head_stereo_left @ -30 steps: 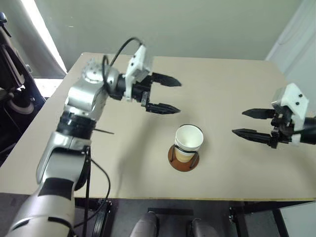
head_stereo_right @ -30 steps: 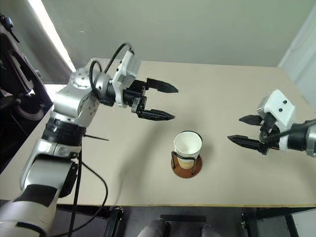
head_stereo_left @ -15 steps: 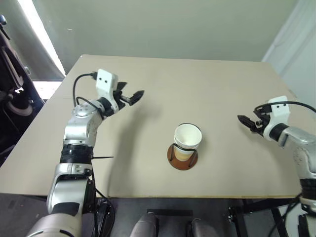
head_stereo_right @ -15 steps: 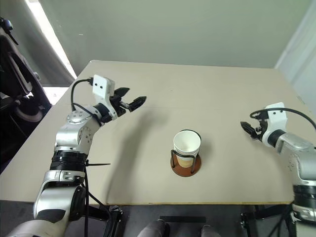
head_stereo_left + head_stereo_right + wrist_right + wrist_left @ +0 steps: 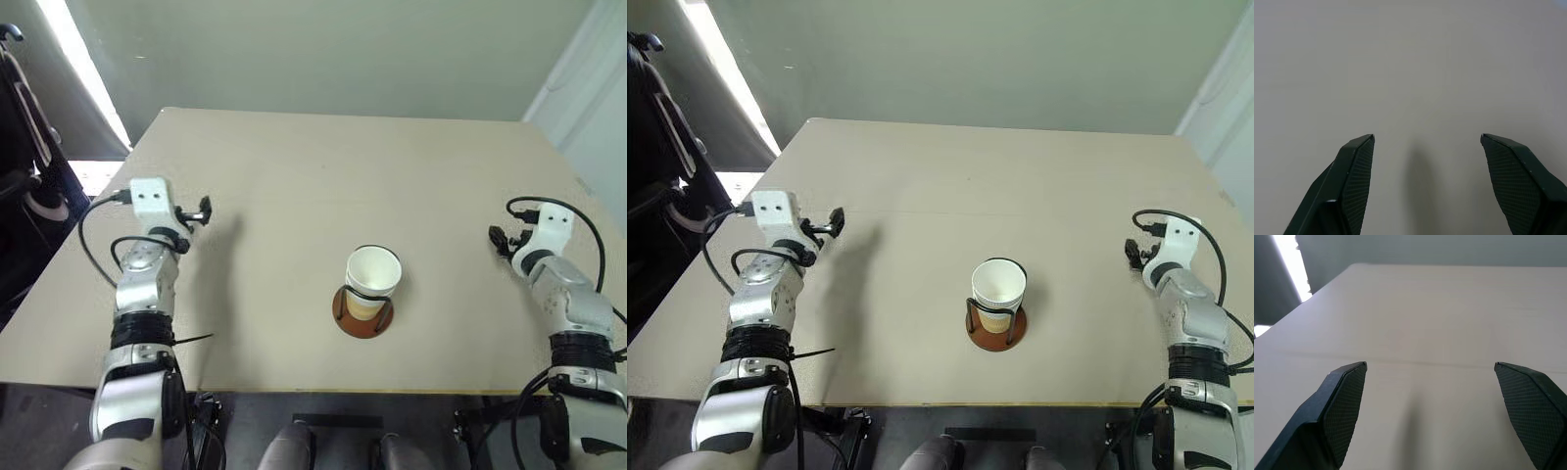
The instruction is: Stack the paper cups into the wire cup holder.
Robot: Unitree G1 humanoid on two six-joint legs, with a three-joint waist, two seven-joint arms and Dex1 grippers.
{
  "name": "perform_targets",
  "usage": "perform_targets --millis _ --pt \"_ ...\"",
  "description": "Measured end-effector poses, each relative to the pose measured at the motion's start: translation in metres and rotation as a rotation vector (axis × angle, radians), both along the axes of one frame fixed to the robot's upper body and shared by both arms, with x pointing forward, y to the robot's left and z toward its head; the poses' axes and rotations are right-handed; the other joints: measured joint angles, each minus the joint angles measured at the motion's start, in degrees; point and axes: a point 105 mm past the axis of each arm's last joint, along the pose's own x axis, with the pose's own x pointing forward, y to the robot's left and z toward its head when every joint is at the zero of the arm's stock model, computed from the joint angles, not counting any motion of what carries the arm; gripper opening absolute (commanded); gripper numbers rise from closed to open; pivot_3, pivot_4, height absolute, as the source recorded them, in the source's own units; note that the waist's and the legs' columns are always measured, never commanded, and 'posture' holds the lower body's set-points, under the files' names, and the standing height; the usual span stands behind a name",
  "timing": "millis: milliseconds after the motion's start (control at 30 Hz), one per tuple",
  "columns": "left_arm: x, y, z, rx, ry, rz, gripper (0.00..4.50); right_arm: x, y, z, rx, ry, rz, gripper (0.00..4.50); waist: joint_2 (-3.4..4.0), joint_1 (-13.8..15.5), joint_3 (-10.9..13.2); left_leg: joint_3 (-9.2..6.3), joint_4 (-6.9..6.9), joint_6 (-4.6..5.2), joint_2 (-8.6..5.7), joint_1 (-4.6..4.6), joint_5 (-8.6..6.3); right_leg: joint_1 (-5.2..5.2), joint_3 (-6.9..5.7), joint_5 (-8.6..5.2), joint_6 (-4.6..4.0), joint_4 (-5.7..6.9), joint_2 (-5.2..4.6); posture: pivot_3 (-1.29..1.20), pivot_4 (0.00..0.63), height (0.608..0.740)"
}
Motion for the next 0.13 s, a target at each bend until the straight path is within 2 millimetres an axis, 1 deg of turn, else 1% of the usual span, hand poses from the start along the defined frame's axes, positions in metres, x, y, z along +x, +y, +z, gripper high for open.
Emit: perform_targets --millis 67,133 --pt "-0.004 0.006 -0.012 -0.013 0.020 0.022 4.47 -0.002 -0.009 -0.009 -0.014 0.017 -0.053 3.52 0.00 0.07 0.00 0.00 -0.02 -0.03 0.00 -0.01 0.00 -0.03 0.00 0.00 -0.03 0.01 0.00 0.00 0.150 0.740" --pt "-0.006 0.006 -0.017 -0.017 0.028 0.018 4.47 -0.004 -0.018 -0.012 -0.012 0.015 -0.095 3.52 0.01 0.15 0.00 0.00 -0.03 -0.05 0.00 -0.01 0.00 -0.04 0.00 0.01 -0.05 0.02 0.00 0.00 0.150 0.740"
